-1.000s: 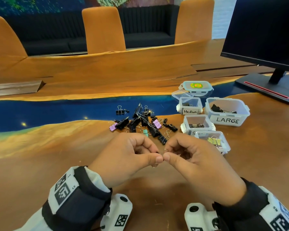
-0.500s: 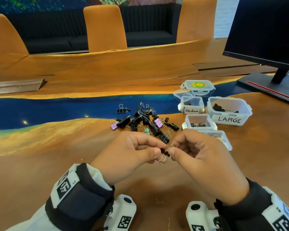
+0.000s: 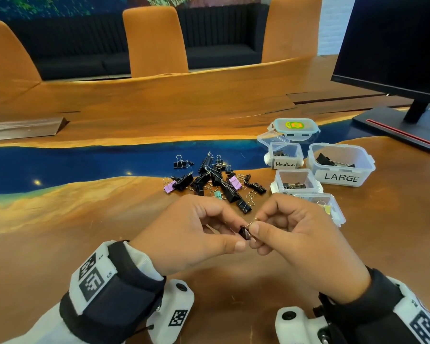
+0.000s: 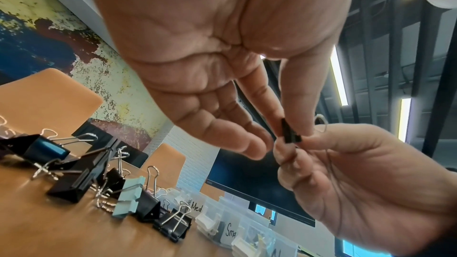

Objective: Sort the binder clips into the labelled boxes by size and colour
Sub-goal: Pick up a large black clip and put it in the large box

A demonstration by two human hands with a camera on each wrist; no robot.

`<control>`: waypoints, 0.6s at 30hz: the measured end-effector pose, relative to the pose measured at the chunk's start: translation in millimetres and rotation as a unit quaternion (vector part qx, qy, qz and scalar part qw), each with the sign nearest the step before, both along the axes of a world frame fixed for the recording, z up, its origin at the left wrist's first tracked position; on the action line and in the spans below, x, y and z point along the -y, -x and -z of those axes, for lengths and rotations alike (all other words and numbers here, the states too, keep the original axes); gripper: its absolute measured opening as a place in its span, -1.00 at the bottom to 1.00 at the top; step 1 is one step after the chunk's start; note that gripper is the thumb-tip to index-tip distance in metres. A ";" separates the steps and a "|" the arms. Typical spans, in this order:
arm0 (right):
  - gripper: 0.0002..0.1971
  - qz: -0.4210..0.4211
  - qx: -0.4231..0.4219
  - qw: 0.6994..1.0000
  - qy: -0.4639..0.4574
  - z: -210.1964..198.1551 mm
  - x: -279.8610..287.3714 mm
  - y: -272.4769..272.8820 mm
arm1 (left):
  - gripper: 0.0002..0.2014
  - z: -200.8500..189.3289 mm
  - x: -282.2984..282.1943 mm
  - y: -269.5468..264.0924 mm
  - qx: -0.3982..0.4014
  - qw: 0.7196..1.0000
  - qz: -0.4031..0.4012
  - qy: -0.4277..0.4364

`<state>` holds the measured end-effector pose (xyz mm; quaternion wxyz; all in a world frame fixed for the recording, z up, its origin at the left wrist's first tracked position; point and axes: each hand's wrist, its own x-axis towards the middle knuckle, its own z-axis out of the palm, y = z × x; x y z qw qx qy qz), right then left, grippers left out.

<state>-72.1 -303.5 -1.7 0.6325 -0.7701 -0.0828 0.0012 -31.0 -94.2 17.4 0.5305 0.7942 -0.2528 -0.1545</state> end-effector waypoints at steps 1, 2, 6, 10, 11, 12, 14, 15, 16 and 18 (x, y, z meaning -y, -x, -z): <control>-0.90 0.001 0.005 1.000 0.000 1.0 -1.0 0.5 | -0.82 0.2 0.6 0.4 0.003 1.000 -0.005 0.006; -0.90 0.003 0.009 1.000 0.001 1.8 -2.5 0.9 | -0.83 0.5 1.2 0.5 0.010 1.000 -0.012 0.010; -0.87 0.004 0.016 1.000 -0.016 2.6 -5.5 1.7 | -0.88 0.4 -0.5 -1.6 0.025 0.999 -0.044 -0.003; -0.81 -0.036 0.000 0.999 0.005 -3.6 -7.4 2.8 | -0.95 0.7 -1.5 0.1 0.047 0.997 -0.050 -0.040; -0.75 -0.038 0.000 0.999 0.030 -3.8 -7.3 2.5 | -0.96 1.2 -1.0 0.7 0.048 0.997 -0.051 -0.043; -0.75 -0.036 0.004 0.998 0.053 -4.7 -7.8 2.2 | -0.98 1.8 -0.8 1.0 0.046 0.997 -0.050 -0.046; -0.90 -0.034 0.018 0.996 0.084 -5.7 -7.6 0.6 | -0.96 3.6 -1.8 0.5 0.033 0.997 -0.042 -0.048; -0.90 -0.032 0.024 0.994 0.098 -5.4 -6.0 -0.9 | -0.93 4.1 -2.5 -0.1 0.026 0.998 -0.038 -0.048; -0.86 -0.030 0.026 0.993 0.110 -5.8 -4.6 -2.6 | -0.91 4.3 -3.1 -0.5 0.019 0.998 -0.036 -0.047; -0.84 -0.031 0.025 0.991 0.126 -8.3 -2.5 -5.4 | -0.90 4.6 -4.4 -1.3 0.009 0.998 -0.036 -0.042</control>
